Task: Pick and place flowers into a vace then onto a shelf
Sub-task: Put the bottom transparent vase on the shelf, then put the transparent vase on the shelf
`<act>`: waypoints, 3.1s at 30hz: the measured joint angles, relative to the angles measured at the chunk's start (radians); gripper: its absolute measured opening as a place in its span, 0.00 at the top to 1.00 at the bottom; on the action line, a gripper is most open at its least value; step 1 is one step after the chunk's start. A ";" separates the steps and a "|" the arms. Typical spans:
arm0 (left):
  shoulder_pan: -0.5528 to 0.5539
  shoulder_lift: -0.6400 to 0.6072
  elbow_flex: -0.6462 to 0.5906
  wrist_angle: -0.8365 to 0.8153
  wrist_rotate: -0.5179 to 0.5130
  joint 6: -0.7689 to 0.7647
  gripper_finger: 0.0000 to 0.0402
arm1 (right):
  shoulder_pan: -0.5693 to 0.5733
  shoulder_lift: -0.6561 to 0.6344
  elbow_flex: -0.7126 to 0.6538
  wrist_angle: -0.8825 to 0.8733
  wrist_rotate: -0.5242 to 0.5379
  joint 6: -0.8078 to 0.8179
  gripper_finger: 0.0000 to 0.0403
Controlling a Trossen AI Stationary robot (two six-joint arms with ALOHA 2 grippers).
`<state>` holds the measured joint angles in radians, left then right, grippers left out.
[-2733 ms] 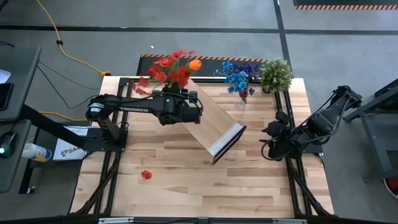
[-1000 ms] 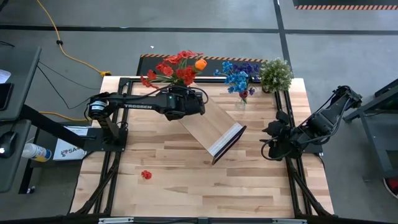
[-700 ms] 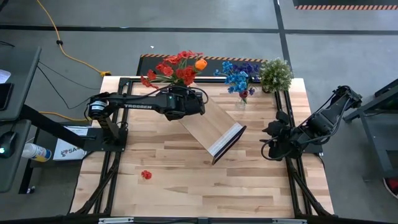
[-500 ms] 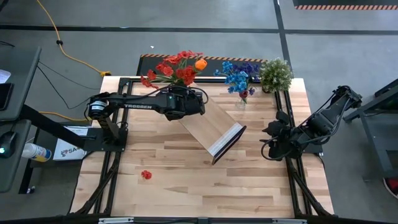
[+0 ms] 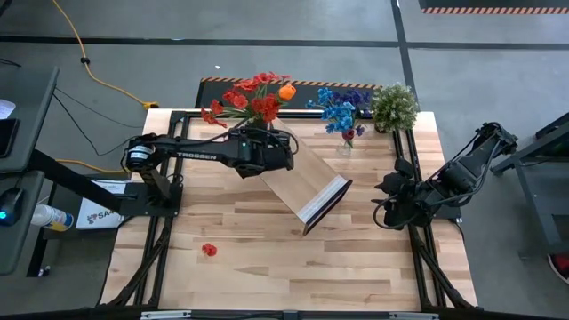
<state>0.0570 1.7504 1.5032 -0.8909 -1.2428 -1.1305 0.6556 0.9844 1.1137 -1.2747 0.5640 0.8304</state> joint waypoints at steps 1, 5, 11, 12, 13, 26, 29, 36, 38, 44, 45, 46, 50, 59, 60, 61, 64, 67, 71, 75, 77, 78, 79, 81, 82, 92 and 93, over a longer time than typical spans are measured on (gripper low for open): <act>-0.002 0.000 0.000 0.000 -0.004 0.000 0.29 | 0.000 0.000 0.000 0.000 0.000 -0.001 0.55; -0.006 0.000 0.000 -0.002 0.002 0.000 0.22 | 0.000 0.000 0.000 0.000 0.000 -0.001 0.55; -0.005 0.000 0.000 -0.002 0.024 0.000 0.03 | 0.000 0.000 0.000 0.000 -0.023 0.002 0.55; -0.005 0.000 0.000 -0.002 0.025 0.000 0.02 | 0.000 0.000 0.000 0.000 -0.024 0.003 0.55; -0.005 0.000 0.000 -0.002 0.026 0.000 0.02 | 0.000 0.000 0.000 0.000 -0.024 0.005 0.55; -0.007 -0.001 0.002 -0.002 0.119 0.039 0.01 | 0.000 0.000 0.000 0.000 -0.025 0.006 0.55; -0.007 -0.001 0.002 -0.002 0.130 0.069 0.02 | 0.000 0.000 0.000 0.000 -0.026 0.006 0.55; -0.024 -0.001 0.002 -0.013 0.134 0.079 0.01 | 0.000 0.000 0.000 0.000 -0.026 0.006 0.55; -0.027 -0.001 0.002 -0.029 0.134 0.079 0.01 | 0.000 -0.001 0.000 0.000 -0.026 0.006 0.55; -0.055 -0.001 0.002 -0.048 0.134 0.079 0.01 | 0.000 -0.013 0.000 0.000 -0.019 0.006 0.55; -0.061 -0.001 0.002 -0.050 0.134 0.079 0.01 | 0.000 -0.016 0.000 0.000 -0.018 0.006 0.55; -0.064 -0.001 0.002 -0.051 0.134 0.079 0.01 | 0.000 -0.018 0.000 0.000 -0.017 0.006 0.55; -0.081 -0.001 0.001 -0.055 0.120 0.079 0.01 | 0.000 -0.028 0.000 0.000 -0.015 0.007 0.55; -0.119 -0.011 0.002 -0.056 0.119 0.076 0.01 | 0.000 -0.033 0.000 0.001 -0.016 0.007 0.55; -0.124 -0.013 0.002 -0.058 0.123 0.076 0.01 | 0.000 -0.034 0.000 0.000 -0.016 0.007 0.55; -0.131 -0.019 0.000 -0.066 0.129 0.077 0.01 | 0.000 -0.035 0.000 0.001 -0.016 0.007 0.55; -0.155 -0.031 0.003 -0.067 0.127 0.076 0.01 | 0.000 -0.038 0.000 0.001 -0.015 0.007 0.55; -0.179 -0.047 0.000 -0.088 0.150 0.076 0.01 | 0.000 -0.038 0.000 0.001 -0.015 0.007 0.55; -0.215 -0.068 -0.001 -0.089 0.193 0.075 0.01 | 0.000 -0.038 0.000 0.001 -0.010 0.007 0.55; -0.264 -0.084 0.001 -0.068 0.224 0.074 0.01 | 0.000 -0.038 0.000 0.001 0.010 0.006 0.55; -0.293 -0.091 0.000 -0.051 0.249 0.074 0.01 | 0.000 -0.038 0.000 0.000 0.016 0.006 0.55; -0.309 -0.094 0.002 -0.037 0.262 0.074 0.01 | 0.000 -0.038 0.000 0.001 0.018 0.005 0.55; -0.325 -0.097 0.003 -0.033 0.279 0.073 0.01 | 0.000 -0.038 0.000 0.000 0.021 0.002 0.55; -0.361 -0.102 0.001 -0.032 0.313 0.074 0.01 | 0.000 -0.038 0.000 -0.002 0.033 0.000 0.55; -0.377 -0.104 0.001 -0.021 0.321 0.072 0.01 | 0.000 -0.038 0.000 -0.007 0.042 -0.001 0.55; -0.539 -0.105 0.002 -0.017 0.343 -0.016 0.01 | -0.101 -0.038 0.000 -0.071 0.100 0.006 0.55; -0.551 -0.105 0.002 -0.017 0.343 -0.027 0.01 | -0.119 -0.038 0.000 -0.074 0.097 0.006 0.55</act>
<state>-0.4944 1.6455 1.5047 -0.9082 -0.9001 -1.1570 0.5368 0.9466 1.1137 -1.3487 0.6615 0.8365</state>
